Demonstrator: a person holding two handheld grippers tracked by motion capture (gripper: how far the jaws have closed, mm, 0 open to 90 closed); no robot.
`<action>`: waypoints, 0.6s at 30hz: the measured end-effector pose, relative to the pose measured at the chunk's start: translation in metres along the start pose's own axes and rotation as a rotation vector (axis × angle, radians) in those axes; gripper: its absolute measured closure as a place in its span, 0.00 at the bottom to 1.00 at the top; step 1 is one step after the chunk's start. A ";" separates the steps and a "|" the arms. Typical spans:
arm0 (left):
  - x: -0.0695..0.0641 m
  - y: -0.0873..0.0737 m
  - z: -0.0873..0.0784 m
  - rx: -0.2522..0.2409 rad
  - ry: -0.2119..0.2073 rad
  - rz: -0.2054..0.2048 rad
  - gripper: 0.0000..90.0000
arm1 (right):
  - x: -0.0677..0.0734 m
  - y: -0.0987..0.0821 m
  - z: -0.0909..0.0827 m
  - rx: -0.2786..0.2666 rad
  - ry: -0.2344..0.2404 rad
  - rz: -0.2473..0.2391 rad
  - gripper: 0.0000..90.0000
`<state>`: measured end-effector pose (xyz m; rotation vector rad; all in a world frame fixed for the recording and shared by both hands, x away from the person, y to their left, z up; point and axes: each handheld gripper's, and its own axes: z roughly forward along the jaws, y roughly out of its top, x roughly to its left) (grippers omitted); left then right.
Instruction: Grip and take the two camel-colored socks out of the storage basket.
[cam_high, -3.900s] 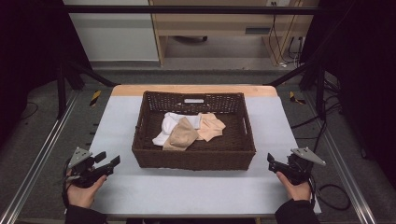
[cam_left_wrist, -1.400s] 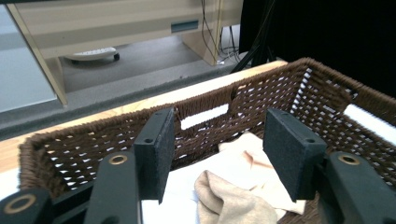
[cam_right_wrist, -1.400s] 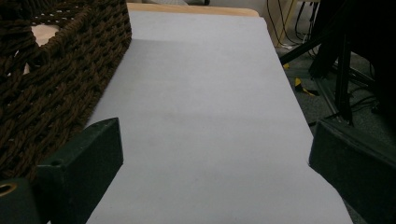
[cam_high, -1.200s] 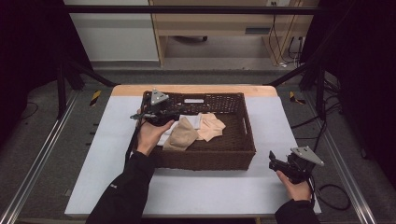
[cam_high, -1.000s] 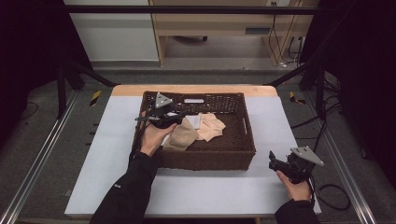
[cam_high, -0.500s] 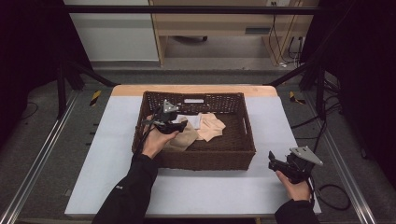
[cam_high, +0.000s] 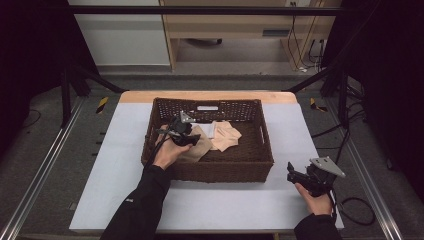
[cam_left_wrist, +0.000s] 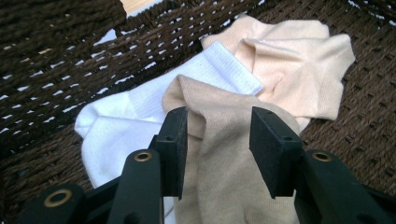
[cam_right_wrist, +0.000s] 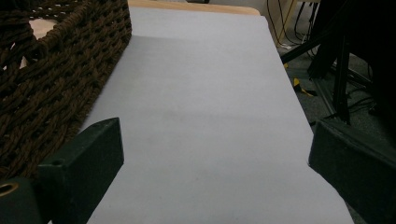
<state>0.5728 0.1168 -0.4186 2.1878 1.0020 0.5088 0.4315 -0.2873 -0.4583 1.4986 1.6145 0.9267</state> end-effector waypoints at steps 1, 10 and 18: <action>0.000 0.000 0.000 0.000 0.000 0.000 0.65 | 0.000 0.000 0.000 0.000 -0.001 0.001 0.04; -0.002 0.000 0.000 0.051 -0.032 -0.003 0.92 | 0.000 0.000 0.000 -0.001 -0.002 0.002 0.04; 0.000 0.003 -0.015 -0.062 -0.073 -0.016 0.98 | -0.001 0.000 -0.001 0.000 -0.005 0.004 0.04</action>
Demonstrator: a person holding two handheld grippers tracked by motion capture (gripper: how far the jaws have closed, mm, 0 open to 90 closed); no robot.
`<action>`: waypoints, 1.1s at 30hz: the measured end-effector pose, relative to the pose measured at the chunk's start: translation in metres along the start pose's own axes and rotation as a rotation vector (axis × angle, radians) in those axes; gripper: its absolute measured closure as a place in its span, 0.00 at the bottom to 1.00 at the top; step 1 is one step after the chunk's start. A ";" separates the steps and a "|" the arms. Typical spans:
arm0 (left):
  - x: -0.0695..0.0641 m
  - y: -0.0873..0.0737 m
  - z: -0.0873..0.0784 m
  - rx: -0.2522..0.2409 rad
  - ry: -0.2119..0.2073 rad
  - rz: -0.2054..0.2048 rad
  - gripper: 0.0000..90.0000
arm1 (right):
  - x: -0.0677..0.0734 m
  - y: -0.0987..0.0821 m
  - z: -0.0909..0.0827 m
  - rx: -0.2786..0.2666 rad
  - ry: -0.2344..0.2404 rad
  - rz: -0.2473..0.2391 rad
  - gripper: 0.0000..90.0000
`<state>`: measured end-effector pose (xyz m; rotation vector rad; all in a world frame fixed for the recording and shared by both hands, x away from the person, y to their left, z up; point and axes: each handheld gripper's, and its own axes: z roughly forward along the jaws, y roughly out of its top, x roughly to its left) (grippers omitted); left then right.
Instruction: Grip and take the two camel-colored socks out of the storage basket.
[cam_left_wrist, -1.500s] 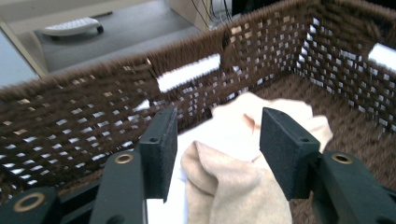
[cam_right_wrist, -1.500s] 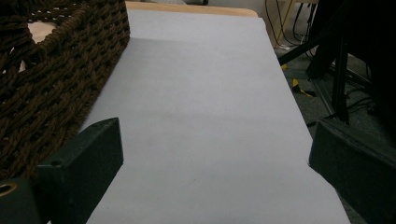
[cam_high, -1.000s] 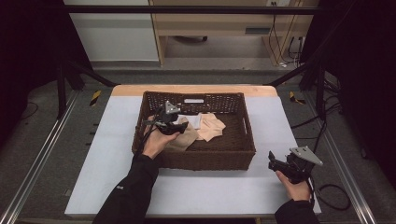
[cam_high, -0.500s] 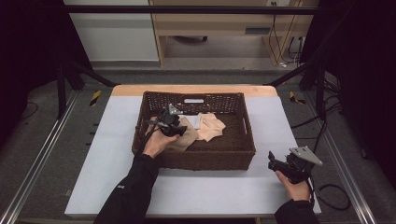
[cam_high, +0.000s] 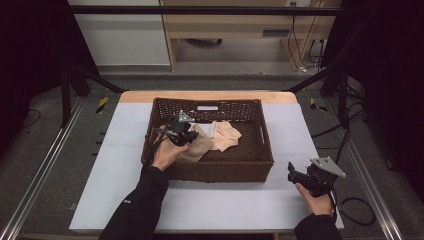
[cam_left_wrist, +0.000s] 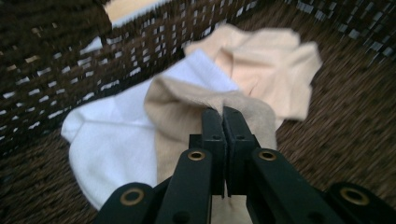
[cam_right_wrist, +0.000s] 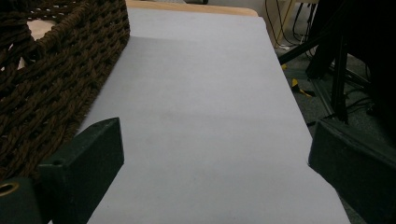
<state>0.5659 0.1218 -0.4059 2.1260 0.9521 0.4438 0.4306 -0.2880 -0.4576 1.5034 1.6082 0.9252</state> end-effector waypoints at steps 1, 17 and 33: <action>0.000 0.001 -0.002 -0.026 -0.002 -0.006 0.98 | 0.000 0.000 0.000 0.000 0.000 -0.001 0.04; -0.010 0.023 -0.071 -0.404 0.014 -0.061 0.98 | -0.001 0.000 -0.001 -0.009 -0.005 0.000 0.04; -0.041 0.021 -0.133 -0.497 -0.040 -0.038 0.98 | -0.002 0.000 -0.002 -0.011 -0.007 -0.004 0.04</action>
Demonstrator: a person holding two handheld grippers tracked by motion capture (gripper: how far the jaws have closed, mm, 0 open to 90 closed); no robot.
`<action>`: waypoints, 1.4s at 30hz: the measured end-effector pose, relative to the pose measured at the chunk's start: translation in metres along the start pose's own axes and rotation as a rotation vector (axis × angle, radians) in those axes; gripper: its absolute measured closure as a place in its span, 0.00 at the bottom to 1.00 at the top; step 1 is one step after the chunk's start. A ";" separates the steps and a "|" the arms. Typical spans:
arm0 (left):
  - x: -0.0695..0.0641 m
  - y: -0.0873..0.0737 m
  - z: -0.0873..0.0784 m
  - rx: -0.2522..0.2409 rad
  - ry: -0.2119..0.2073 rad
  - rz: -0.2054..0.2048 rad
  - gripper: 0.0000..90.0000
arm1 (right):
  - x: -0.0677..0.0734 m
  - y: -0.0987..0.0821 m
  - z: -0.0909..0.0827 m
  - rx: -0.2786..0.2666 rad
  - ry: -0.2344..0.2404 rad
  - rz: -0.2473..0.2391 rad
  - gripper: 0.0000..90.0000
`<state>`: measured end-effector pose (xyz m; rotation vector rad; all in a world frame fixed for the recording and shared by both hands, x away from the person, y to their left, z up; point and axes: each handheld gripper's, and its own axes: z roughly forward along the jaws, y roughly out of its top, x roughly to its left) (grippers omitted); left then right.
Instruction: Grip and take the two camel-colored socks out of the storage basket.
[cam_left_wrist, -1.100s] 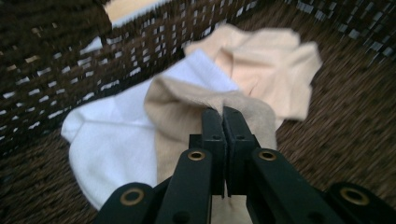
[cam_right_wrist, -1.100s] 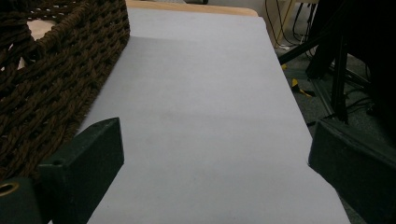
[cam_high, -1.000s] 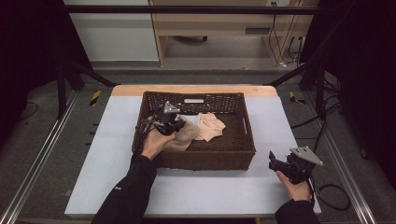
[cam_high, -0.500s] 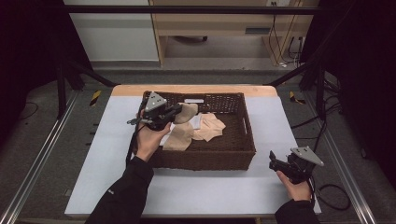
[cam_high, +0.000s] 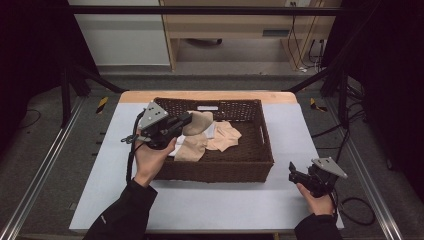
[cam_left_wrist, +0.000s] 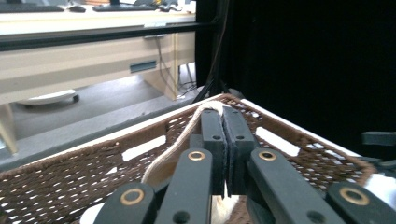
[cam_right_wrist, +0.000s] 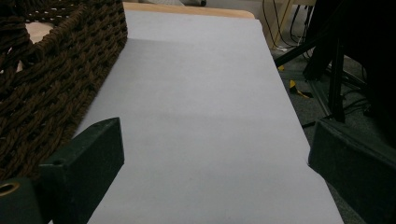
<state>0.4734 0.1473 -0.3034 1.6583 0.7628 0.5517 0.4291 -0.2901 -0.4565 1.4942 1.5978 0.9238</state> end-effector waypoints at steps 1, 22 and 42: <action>-0.005 0.002 -0.008 -0.016 -0.015 -0.002 0.98 | 0.000 0.000 0.000 0.001 0.000 0.000 0.04; -0.043 -0.025 -0.082 -0.027 -0.101 0.034 0.98 | -0.001 0.000 -0.004 -0.008 -0.005 0.007 0.04; -0.045 -0.119 -0.072 0.253 -0.141 0.005 0.98 | 0.000 -0.003 -0.005 0.004 -0.001 0.002 0.05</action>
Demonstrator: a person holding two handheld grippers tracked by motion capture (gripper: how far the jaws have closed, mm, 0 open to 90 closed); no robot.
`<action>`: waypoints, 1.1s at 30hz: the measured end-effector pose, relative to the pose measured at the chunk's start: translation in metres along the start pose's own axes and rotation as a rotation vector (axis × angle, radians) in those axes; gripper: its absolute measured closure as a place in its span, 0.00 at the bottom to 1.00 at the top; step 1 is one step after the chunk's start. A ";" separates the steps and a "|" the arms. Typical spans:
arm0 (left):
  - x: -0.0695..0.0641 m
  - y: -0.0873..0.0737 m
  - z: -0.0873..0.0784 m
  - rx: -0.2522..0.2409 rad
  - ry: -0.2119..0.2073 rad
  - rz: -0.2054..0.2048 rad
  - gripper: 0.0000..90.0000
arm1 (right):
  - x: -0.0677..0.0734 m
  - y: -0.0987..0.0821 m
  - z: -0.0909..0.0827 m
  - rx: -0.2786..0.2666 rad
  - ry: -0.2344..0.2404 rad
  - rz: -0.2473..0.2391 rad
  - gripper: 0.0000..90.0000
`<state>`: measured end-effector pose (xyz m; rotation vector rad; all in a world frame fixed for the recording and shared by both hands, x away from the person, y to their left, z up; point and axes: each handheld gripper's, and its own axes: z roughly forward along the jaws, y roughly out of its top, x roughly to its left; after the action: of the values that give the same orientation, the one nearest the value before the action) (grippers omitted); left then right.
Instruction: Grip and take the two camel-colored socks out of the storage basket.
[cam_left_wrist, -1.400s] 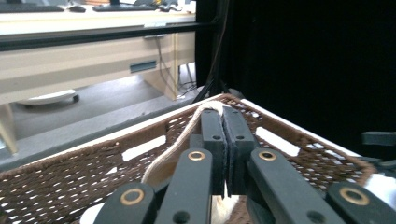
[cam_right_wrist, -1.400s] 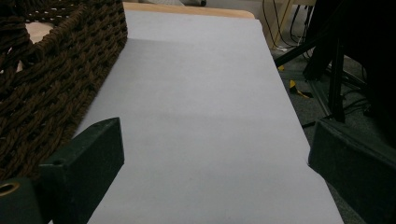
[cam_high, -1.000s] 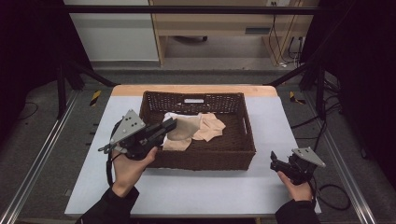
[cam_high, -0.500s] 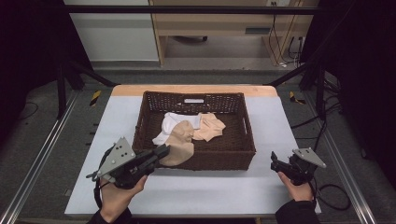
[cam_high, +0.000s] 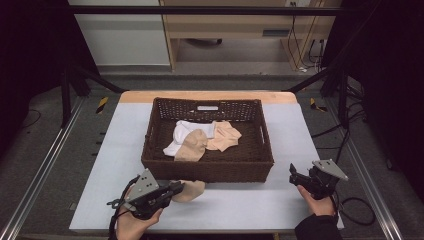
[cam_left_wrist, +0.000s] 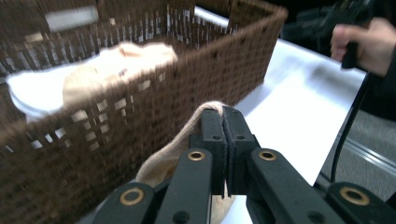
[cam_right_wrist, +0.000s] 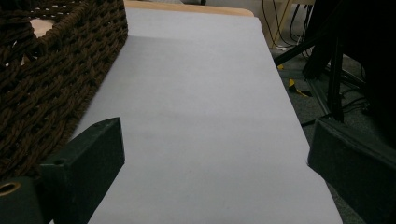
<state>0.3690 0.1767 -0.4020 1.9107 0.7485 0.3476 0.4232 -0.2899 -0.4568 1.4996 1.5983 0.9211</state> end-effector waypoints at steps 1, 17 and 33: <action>0.000 -0.003 0.003 0.014 -0.001 -0.005 0.98 | 0.000 0.000 0.000 0.001 0.002 0.000 0.05; 0.009 -0.032 0.030 0.144 0.048 -0.019 0.82 | -0.001 0.000 0.001 0.003 0.004 -0.006 0.05; 0.017 -0.006 -0.001 -0.024 0.112 -0.034 0.65 | -0.002 0.000 0.002 0.001 -0.001 -0.007 0.05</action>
<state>0.3797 0.1901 -0.4086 1.8659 0.8458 0.4433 0.4248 -0.2916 -0.4576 1.4945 1.6026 0.9160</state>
